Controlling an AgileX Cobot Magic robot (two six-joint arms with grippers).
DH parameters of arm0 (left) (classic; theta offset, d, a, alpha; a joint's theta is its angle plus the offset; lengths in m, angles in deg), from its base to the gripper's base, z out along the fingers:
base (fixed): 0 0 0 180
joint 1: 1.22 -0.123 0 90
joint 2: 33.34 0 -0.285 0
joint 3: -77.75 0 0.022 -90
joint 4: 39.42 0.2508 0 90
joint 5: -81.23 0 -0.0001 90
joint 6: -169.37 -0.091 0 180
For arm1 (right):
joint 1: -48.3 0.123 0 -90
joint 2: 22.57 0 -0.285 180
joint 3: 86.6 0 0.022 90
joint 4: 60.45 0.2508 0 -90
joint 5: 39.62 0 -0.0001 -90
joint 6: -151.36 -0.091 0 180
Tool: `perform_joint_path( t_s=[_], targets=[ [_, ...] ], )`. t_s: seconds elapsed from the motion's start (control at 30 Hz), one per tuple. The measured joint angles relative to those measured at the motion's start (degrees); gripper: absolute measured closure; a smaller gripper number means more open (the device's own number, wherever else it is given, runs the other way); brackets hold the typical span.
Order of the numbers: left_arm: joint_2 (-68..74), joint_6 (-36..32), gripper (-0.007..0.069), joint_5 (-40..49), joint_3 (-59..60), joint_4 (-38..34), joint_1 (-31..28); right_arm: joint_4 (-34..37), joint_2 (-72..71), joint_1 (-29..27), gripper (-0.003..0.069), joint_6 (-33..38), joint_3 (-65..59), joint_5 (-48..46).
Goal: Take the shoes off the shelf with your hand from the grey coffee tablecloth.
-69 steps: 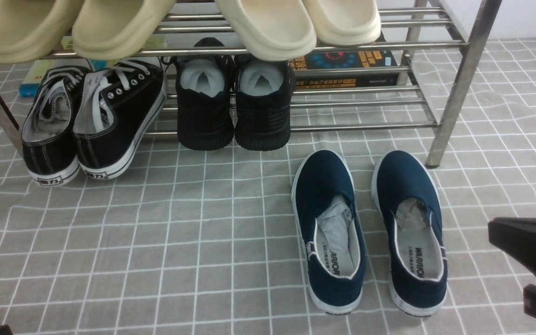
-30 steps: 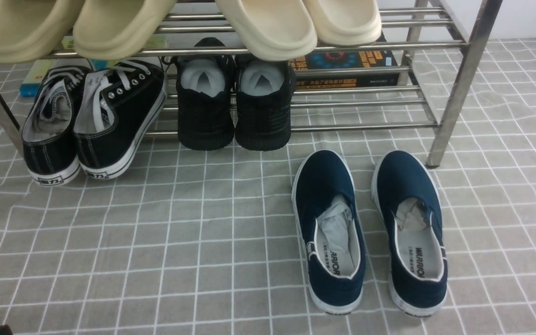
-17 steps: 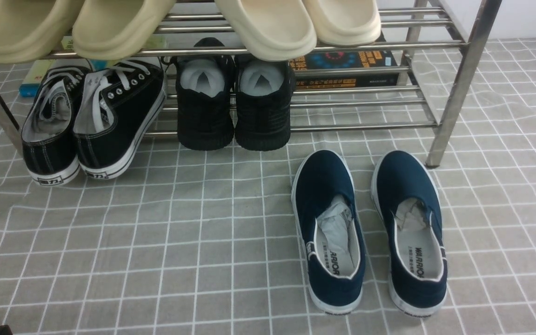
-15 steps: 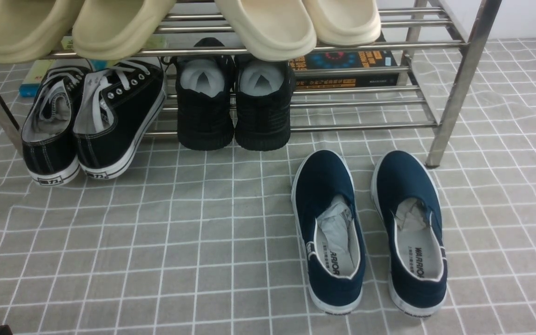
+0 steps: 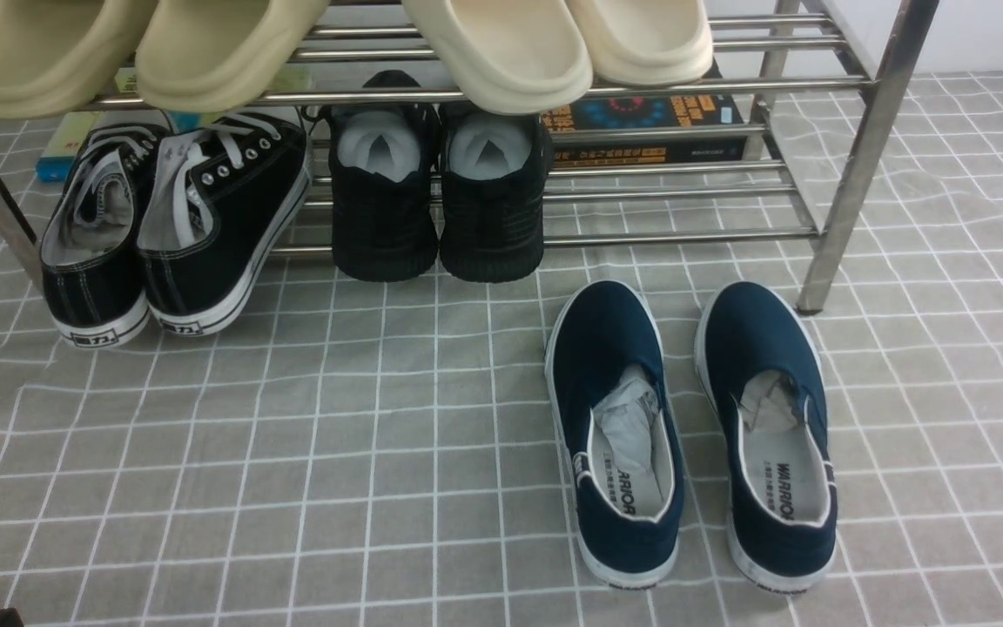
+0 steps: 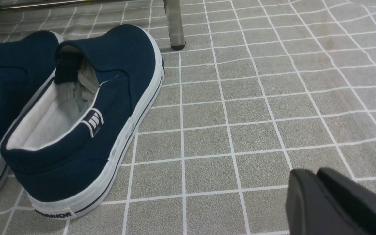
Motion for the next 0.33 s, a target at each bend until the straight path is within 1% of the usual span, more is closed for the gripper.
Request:
perform_joint_path(
  t_s=[0.33],
  targets=[
    [0.0,0.0,0.0384,0.0,0.0,0.0,0.0,0.0,0.0,0.0,0.0592,0.0,0.0,0.0]
  ],
)
